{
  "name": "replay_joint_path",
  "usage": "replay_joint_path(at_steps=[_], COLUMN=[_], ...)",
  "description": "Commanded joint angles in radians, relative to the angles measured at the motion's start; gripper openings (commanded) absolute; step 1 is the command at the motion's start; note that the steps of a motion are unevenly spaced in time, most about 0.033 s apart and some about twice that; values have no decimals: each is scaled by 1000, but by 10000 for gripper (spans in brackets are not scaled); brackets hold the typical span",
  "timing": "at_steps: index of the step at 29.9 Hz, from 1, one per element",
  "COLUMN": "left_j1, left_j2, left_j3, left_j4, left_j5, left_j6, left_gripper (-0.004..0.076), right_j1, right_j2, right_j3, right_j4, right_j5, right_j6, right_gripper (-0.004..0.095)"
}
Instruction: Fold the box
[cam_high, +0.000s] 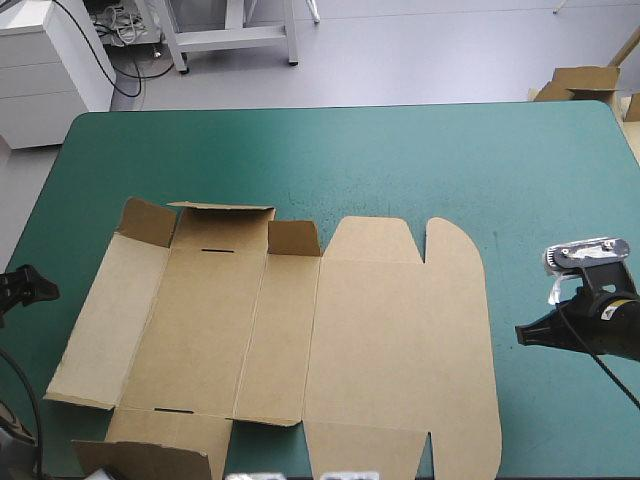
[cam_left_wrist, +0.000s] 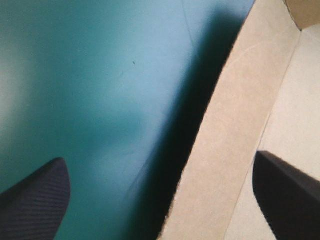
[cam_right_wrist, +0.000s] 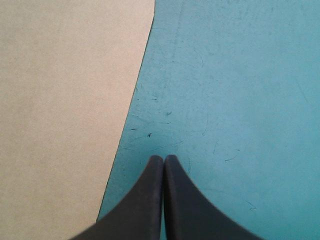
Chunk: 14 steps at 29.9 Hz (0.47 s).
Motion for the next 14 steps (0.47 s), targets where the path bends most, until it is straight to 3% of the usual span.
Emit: replay_joint_path(at_steps=[1,5,14], left_j1=[-2,-4,-4], left_j2=[-16,3,36], left_j3=[48,148,278], left_j4=[-91,-119,-114], left_j5=[55,53,42], left_j6=[101,199,252], left_gripper=[726,726,726], right_j1=[-5,-5,-5], right_j2=[-9,-9,-9], right_j3=[-23,-23,-23], right_j4=[0,0,0], right_j5=[-38,-38,-38], right_j6=[-12,-12,-12], right_gripper=[-21,-22,-21])
